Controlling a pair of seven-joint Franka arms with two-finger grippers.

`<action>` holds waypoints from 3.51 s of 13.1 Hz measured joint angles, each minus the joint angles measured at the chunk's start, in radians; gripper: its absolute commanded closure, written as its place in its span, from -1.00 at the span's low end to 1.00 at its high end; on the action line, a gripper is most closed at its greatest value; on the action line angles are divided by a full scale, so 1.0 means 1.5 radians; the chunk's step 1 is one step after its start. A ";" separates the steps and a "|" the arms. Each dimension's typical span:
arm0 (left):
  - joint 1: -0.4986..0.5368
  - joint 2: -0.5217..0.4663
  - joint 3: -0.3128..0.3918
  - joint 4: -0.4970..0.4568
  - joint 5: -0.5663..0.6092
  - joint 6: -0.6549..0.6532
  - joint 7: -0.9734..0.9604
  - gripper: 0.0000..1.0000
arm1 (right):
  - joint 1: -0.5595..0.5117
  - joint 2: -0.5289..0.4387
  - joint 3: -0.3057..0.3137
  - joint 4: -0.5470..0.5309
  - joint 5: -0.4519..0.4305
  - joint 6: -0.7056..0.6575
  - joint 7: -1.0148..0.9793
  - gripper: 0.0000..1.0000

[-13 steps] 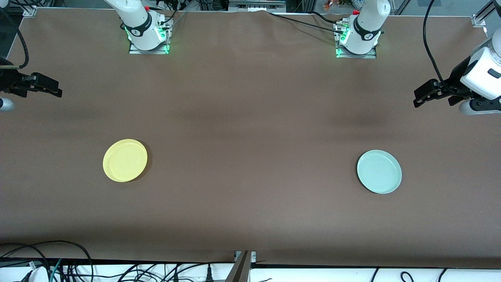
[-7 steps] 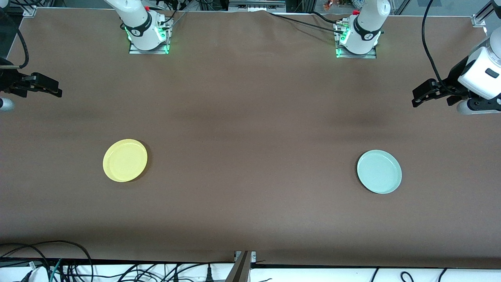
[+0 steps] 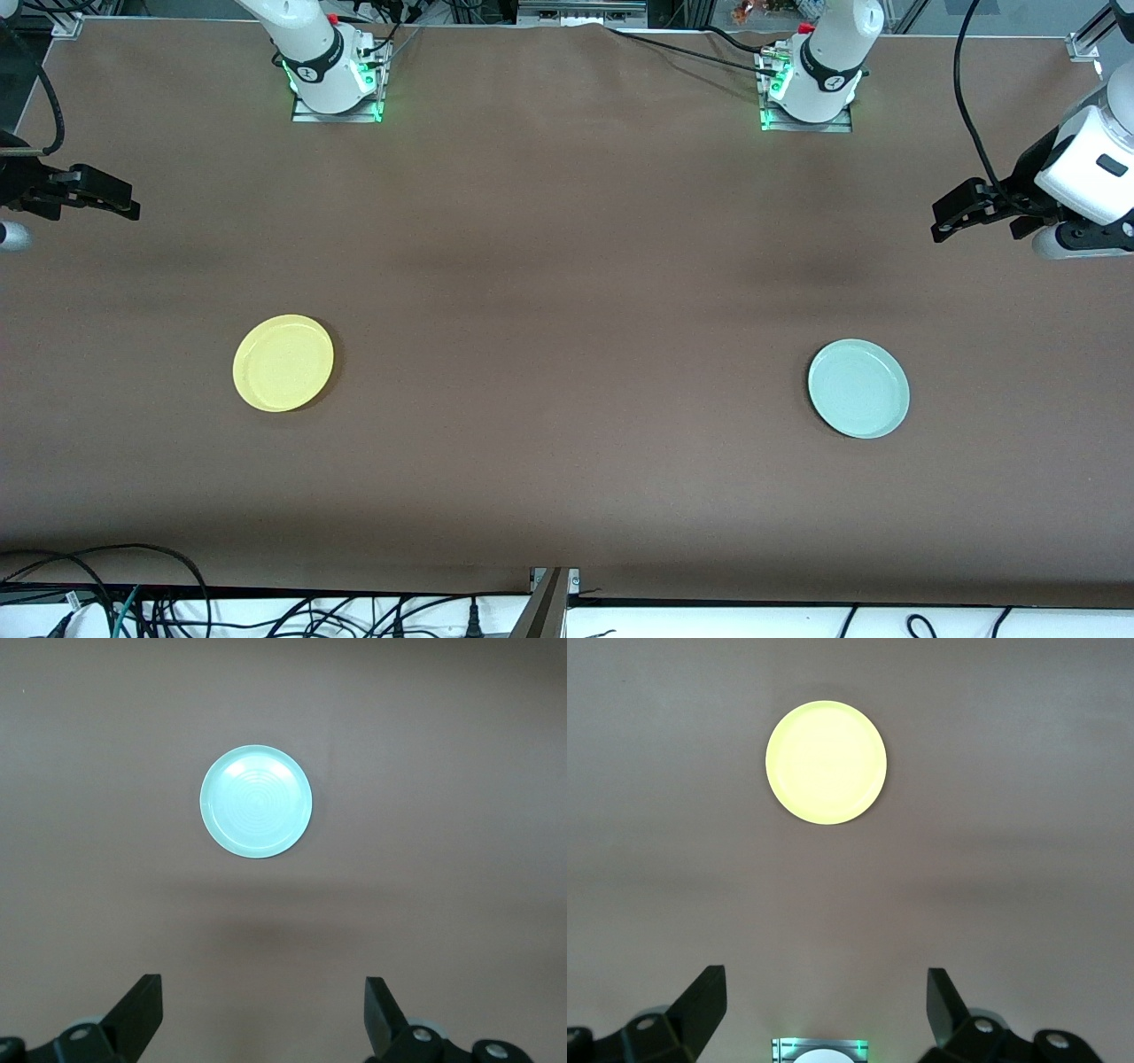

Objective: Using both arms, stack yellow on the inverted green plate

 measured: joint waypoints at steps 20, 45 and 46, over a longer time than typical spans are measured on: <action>0.004 0.008 0.004 0.000 0.000 0.000 -0.002 -1.00 | 0.000 0.000 0.000 0.000 0.000 0.000 0.000 -1.00; 0.008 0.207 0.006 0.030 0.032 0.021 -0.005 -1.00 | -0.002 0.000 0.000 0.000 0.000 0.000 0.000 -1.00; 0.007 0.234 0.005 0.046 0.045 0.022 -0.005 -1.00 | -0.003 0.000 0.000 0.000 0.000 0.000 0.000 -1.00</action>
